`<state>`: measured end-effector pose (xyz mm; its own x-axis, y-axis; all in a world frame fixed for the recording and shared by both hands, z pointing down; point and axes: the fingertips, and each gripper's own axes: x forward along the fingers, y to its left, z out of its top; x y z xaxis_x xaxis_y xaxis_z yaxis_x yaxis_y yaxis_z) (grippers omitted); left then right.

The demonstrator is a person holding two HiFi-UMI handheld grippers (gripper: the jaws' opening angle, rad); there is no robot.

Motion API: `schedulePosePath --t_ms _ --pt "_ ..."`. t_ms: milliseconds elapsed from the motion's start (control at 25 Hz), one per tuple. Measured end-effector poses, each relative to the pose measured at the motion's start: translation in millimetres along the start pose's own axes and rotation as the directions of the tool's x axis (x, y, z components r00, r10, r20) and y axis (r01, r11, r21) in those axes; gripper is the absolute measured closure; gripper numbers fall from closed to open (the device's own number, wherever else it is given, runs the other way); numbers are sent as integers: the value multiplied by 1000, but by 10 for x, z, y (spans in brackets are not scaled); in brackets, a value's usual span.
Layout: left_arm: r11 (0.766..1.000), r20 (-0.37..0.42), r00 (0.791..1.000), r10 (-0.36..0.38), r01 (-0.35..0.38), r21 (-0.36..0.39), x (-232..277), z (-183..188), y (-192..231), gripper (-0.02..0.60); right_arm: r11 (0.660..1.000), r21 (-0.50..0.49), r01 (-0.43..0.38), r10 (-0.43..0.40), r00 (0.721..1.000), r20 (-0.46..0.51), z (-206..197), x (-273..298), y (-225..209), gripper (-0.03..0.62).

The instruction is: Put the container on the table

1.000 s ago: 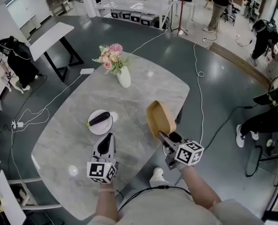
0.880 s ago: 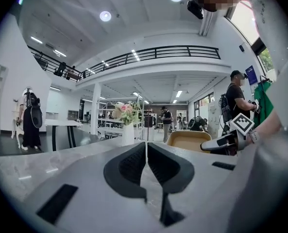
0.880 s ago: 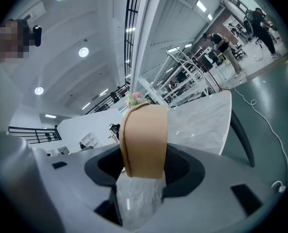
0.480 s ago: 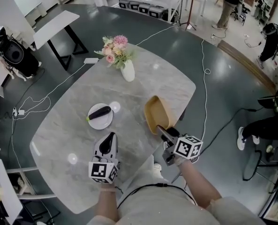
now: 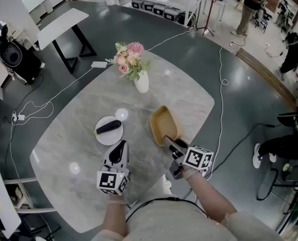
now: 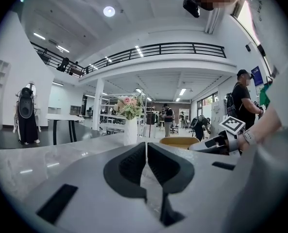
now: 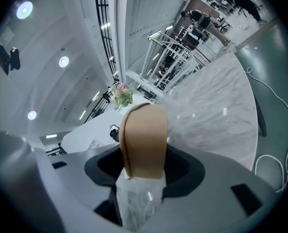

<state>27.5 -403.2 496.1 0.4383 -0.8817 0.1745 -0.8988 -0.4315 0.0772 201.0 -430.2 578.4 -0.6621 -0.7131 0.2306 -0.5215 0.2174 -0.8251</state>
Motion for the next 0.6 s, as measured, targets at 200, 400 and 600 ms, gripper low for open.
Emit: schedulePosePath --t_ms 200,400,600 --pt "1000 -13 1000 4 -4 -6 34 -47 78 566 995 96 -23 23 1000 0 -20 209 21 364" --pt "999 -21 999 30 -30 -15 11 -73 215 566 986 161 -44 44 999 1 -36 384 44 364" --pt "999 -22 999 48 -49 -20 -25 -79 313 566 974 225 -15 15 1000 4 -74 487 15 364"
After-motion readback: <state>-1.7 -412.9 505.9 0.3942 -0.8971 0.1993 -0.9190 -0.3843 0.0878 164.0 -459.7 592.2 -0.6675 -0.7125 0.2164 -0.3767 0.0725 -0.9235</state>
